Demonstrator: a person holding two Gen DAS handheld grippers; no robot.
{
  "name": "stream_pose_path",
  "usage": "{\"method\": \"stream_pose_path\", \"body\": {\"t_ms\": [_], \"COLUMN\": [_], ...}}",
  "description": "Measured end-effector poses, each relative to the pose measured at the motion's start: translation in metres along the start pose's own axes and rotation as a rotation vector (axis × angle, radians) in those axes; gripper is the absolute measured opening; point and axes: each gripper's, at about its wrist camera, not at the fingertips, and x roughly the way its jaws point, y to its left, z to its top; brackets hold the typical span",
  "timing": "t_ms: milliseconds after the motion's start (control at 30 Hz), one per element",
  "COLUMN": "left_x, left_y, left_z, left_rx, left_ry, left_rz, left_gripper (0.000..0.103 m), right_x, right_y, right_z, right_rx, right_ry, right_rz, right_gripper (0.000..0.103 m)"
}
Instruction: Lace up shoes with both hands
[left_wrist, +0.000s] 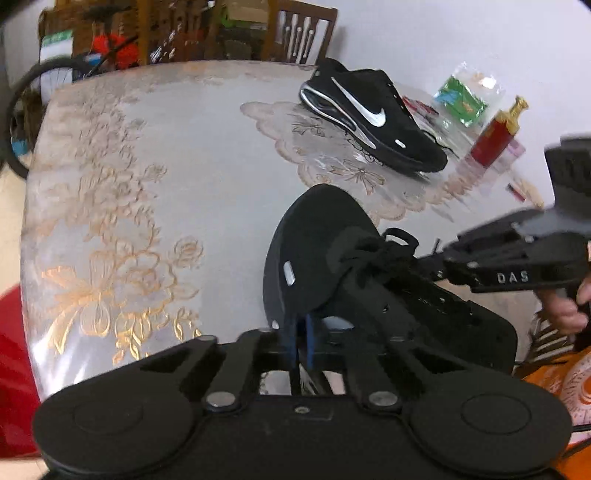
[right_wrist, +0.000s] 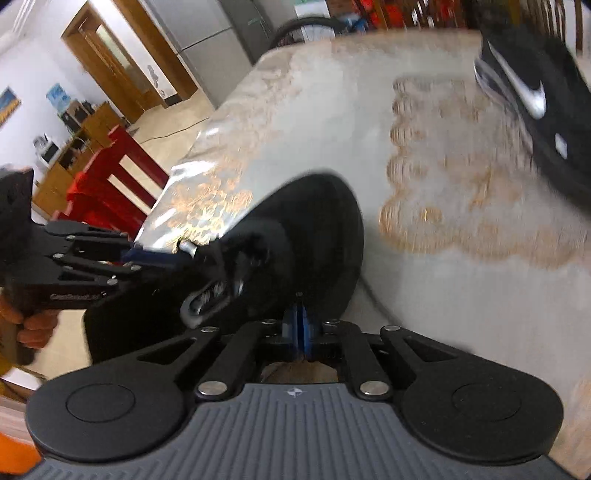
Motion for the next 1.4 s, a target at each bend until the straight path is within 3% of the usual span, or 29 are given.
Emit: {"method": "stream_pose_path", "body": {"t_ms": [100,233,333,433,500,600,667,800,933,1033,1100,1167,1233,1300,1400], "left_x": [0.004,-0.020,-0.061,-0.098,-0.105,-0.098,-0.081,-0.051,-0.047,-0.051,-0.052,-0.051,-0.051,-0.052,-0.053], "left_y": [-0.015,-0.010,0.011,0.022,0.023,0.018,0.007,-0.018,-0.032,-0.027,-0.028,-0.031,-0.033,-0.033,-0.034], "left_z": [0.000,-0.003,-0.006,-0.011,-0.014,-0.021,-0.029,-0.046,-0.054,-0.059,-0.064,-0.066,-0.065,-0.065,-0.065], "left_rx": [0.034,-0.122,-0.317,-0.354,-0.318,-0.292,-0.293,-0.320,-0.318,-0.340,-0.357,-0.365,-0.369,-0.381,-0.383], "left_ry": [-0.040,-0.158,-0.288,-0.363,-0.337,-0.260,-0.203,-0.121,-0.128,-0.143,-0.156,-0.168,-0.179,-0.184,-0.185], "left_rz": [0.114,0.227,0.337,0.460,0.469,0.411,0.352,0.259,0.257,0.253,0.252,0.259,0.268,0.269,0.271], "left_gripper": [0.001,0.001,0.000,0.001,0.002,0.023,0.039,0.041,0.041,0.048,0.049,0.049,0.049,0.049,0.050], "right_x": [0.001,0.005,0.006,0.005,0.001,-0.016,-0.029,-0.030,0.009,0.048,0.071,0.086,0.096,0.098,0.075], "right_y": [0.000,-0.011,-0.016,-0.016,-0.014,-0.002,0.009,0.038,0.077,0.109,0.124,0.132,0.139,0.141,0.132], "right_z": [0.005,0.006,0.006,0.007,0.009,0.017,0.024,0.044,0.063,0.072,0.073,0.070,0.071,0.082,0.108], "right_rx": [-0.015,0.026,0.055,0.060,0.047,-0.036,-0.113,-0.266,-0.473,-0.717,-0.843,-0.934,-0.947,-0.822,-0.492], "right_ry": [-0.024,-0.047,-0.054,-0.055,-0.061,-0.084,-0.104,-0.101,0.009,0.158,0.277,0.348,0.388,0.403,0.350], "right_rz": [-0.024,-0.023,-0.014,-0.017,-0.033,-0.063,-0.063,0.039,0.124,0.106,0.061,0.029,0.021,0.094,0.466], "right_gripper": [0.006,0.006,0.007,0.008,0.011,0.016,0.037,0.040,0.039,0.037,0.030,0.018,0.005,0.004,0.003]}}
